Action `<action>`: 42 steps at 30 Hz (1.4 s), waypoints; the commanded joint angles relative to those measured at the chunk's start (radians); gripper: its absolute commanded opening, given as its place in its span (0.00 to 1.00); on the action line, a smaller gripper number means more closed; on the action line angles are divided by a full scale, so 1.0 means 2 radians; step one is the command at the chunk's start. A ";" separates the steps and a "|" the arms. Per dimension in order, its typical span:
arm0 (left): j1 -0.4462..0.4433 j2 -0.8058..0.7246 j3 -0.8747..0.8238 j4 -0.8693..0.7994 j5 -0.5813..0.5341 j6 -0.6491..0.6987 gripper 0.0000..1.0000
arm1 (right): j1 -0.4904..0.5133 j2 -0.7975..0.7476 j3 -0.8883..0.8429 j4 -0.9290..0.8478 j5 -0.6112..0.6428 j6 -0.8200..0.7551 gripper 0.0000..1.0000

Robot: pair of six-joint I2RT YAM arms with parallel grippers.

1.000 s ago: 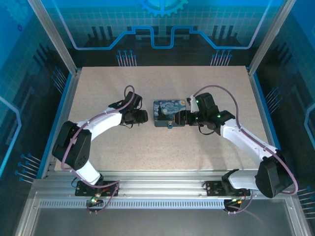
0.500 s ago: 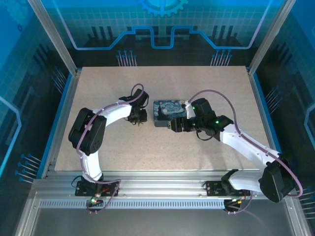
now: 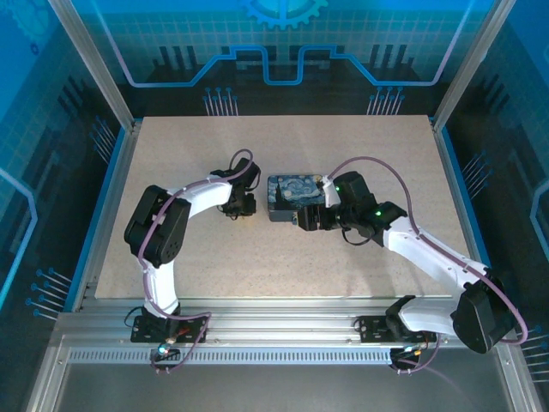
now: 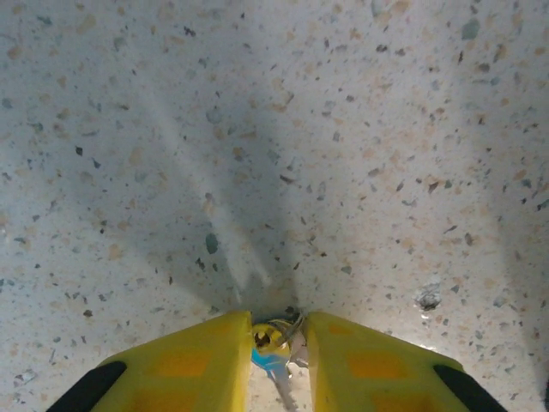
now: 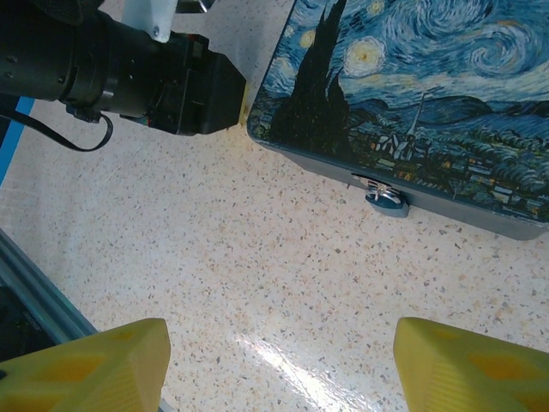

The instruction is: Unlock the padlock with the key

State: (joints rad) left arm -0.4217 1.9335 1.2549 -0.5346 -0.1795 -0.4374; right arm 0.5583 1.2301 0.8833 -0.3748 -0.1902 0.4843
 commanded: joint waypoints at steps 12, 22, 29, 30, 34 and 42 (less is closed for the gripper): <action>0.003 0.008 -0.004 -0.009 0.003 0.021 0.00 | 0.003 -0.020 -0.026 0.000 0.013 -0.001 0.71; 0.002 -0.110 -0.009 -0.039 0.043 0.030 0.00 | -0.009 -0.030 -0.038 0.029 -0.016 0.013 0.72; -0.005 -0.170 0.007 -0.068 0.092 0.027 0.00 | -0.014 -0.026 -0.038 0.066 -0.067 0.024 0.66; -0.008 -0.176 0.011 -0.071 0.103 0.026 0.00 | -0.017 -0.026 -0.040 0.075 -0.081 0.024 0.64; -0.023 -0.194 0.034 -0.086 0.163 0.025 0.00 | -0.027 -0.024 -0.033 0.093 -0.125 0.013 0.55; -0.045 -0.201 0.089 -0.098 0.321 0.039 0.00 | -0.043 -0.020 -0.006 0.097 -0.233 -0.065 0.58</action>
State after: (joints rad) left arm -0.4973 1.5570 1.3823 -0.6872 0.2924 -0.3878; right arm 0.4889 1.1877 0.8265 -0.2058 -0.5316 0.4393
